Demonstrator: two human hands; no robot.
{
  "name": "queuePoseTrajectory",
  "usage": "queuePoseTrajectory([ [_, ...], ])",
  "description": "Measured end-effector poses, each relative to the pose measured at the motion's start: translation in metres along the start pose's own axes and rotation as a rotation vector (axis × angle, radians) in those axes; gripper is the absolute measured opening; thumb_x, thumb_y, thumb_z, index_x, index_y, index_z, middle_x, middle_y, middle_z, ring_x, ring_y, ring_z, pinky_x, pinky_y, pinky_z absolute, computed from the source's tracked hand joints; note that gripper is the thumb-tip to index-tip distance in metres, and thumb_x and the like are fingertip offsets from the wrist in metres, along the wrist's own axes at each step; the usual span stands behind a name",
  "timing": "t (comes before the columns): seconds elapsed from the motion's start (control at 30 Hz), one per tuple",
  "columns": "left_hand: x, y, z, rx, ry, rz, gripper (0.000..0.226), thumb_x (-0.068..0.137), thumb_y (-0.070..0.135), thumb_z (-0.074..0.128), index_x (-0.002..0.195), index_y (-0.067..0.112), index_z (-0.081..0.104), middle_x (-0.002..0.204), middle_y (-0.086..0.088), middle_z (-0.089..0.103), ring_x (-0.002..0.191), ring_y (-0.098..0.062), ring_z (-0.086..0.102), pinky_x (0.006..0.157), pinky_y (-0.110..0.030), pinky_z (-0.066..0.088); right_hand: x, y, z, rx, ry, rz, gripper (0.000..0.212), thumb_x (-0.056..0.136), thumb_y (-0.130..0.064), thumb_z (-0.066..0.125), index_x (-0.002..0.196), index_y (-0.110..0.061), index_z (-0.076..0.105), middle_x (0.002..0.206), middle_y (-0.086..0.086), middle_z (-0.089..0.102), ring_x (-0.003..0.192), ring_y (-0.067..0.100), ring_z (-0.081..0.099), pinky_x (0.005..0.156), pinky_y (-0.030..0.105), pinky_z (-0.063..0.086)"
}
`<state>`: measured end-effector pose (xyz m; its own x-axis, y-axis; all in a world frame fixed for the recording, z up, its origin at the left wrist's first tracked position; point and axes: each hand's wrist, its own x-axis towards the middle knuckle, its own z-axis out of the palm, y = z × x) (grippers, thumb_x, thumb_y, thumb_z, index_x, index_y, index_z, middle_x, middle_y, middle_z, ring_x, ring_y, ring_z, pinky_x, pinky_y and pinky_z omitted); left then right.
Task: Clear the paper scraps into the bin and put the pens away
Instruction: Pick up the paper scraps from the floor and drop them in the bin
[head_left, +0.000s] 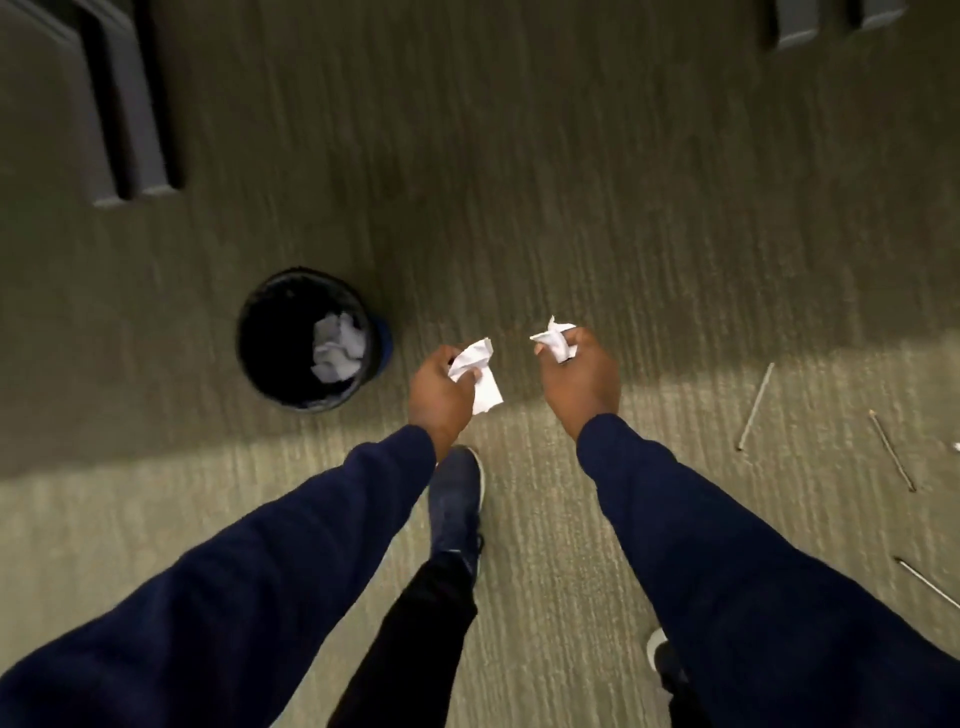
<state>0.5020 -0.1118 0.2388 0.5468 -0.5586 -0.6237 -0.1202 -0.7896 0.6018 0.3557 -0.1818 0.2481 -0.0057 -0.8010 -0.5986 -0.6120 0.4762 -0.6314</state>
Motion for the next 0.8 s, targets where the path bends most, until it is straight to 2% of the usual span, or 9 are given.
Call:
queuePoseTrajectory([
  [0.1, 0.031, -0.035, -0.068, -0.047, 0.100, -0.074, 0.007, 0.090, 0.010, 0.063, 0.097, 0.007, 0.062, 0.084, -0.004, 0.064, 0.072, -0.016, 0.059, 0.060, -0.027, 0.049, -0.004, -0.050, 0.072, -0.064, -0.117, -0.108, 0.019, 0.092, -0.025, 0.064, 0.109, -0.018, 0.066, 0.106, -0.001, 0.071, 0.081, 0.018, 0.064, 0.068, 0.028, 0.048],
  [0.2, 0.060, -0.063, -0.124, -0.112, 0.207, -0.128, 0.012, 0.092, 0.013, 0.064, 0.103, 0.013, 0.064, 0.092, -0.002, 0.067, 0.081, -0.018, 0.065, 0.068, -0.029, 0.055, -0.012, -0.090, 0.136, -0.118, -0.251, -0.218, 0.030, 0.090, -0.018, 0.063, 0.120, -0.019, 0.067, 0.109, 0.005, 0.072, 0.091, 0.024, 0.068, 0.073, 0.029, 0.051],
  [0.23, 0.068, -0.071, -0.138, -0.149, 0.235, -0.143, 0.011, 0.092, 0.013, 0.064, 0.103, 0.017, 0.063, 0.091, 0.001, 0.067, 0.081, -0.017, 0.066, 0.065, -0.028, 0.056, -0.015, -0.100, 0.155, -0.143, -0.287, -0.247, 0.033, 0.090, -0.017, 0.063, 0.122, -0.019, 0.066, 0.112, 0.007, 0.071, 0.096, 0.027, 0.068, 0.076, 0.030, 0.052],
  [0.3, 0.082, -0.086, -0.160, -0.213, 0.269, -0.184, 0.010, 0.093, 0.014, 0.063, 0.100, 0.021, 0.060, 0.092, 0.001, 0.067, 0.081, -0.017, 0.068, 0.056, -0.025, 0.054, -0.020, -0.115, 0.190, -0.221, -0.359, -0.294, 0.035, 0.091, -0.019, 0.063, 0.126, -0.017, 0.064, 0.117, 0.009, 0.070, 0.102, 0.030, 0.067, 0.075, 0.028, 0.048],
  [0.43, 0.102, -0.105, -0.183, -0.316, 0.283, -0.252, 0.012, 0.095, 0.010, 0.059, 0.105, 0.015, 0.060, 0.101, -0.008, 0.069, 0.083, -0.023, 0.071, 0.057, -0.030, 0.058, -0.021, -0.122, 0.243, -0.360, -0.458, -0.268, 0.034, 0.095, -0.029, 0.059, 0.126, -0.016, 0.061, 0.122, 0.011, 0.068, 0.108, 0.033, 0.065, 0.075, 0.026, 0.040],
  [0.57, 0.115, -0.115, -0.188, -0.337, 0.260, -0.306, 0.013, 0.095, 0.010, 0.061, 0.107, 0.012, 0.060, 0.106, -0.011, 0.070, 0.087, -0.026, 0.072, 0.067, -0.036, 0.063, -0.016, -0.115, 0.267, -0.446, -0.494, -0.223, 0.038, 0.096, -0.029, 0.059, 0.131, -0.016, 0.056, 0.126, 0.011, 0.066, 0.113, 0.034, 0.063, 0.081, 0.030, 0.046],
  [0.63, 0.117, -0.115, -0.188, -0.361, 0.261, -0.307, 0.021, 0.093, 0.010, 0.064, 0.114, 0.010, 0.060, 0.110, -0.011, 0.069, 0.090, -0.026, 0.072, 0.072, -0.038, 0.063, -0.016, -0.110, 0.268, -0.445, -0.512, -0.239, 0.055, 0.094, -0.028, 0.062, 0.145, -0.021, 0.043, 0.133, 0.011, 0.063, 0.117, 0.033, 0.062, 0.090, 0.033, 0.050],
  [0.7, 0.115, -0.107, -0.191, -0.340, 0.272, -0.287, 0.032, 0.088, 0.013, 0.070, 0.119, 0.012, 0.061, 0.112, -0.006, 0.067, 0.095, -0.026, 0.070, 0.080, -0.043, 0.062, -0.018, -0.106, 0.263, -0.432, -0.544, -0.256, 0.070, 0.093, -0.029, 0.062, 0.154, -0.027, 0.028, 0.135, 0.009, 0.062, 0.115, 0.032, 0.063, 0.091, 0.035, 0.052],
  [0.8, 0.104, -0.100, -0.191, -0.261, 0.229, -0.255, 0.045, 0.081, 0.028, 0.069, 0.123, 0.019, 0.060, 0.121, -0.007, 0.065, 0.104, -0.030, 0.068, 0.088, -0.048, 0.059, -0.023, -0.098, 0.251, -0.327, -0.543, -0.262, 0.063, 0.090, -0.030, 0.065, 0.148, -0.029, 0.038, 0.122, 0.005, 0.068, 0.106, 0.030, 0.066, 0.083, 0.036, 0.054],
])
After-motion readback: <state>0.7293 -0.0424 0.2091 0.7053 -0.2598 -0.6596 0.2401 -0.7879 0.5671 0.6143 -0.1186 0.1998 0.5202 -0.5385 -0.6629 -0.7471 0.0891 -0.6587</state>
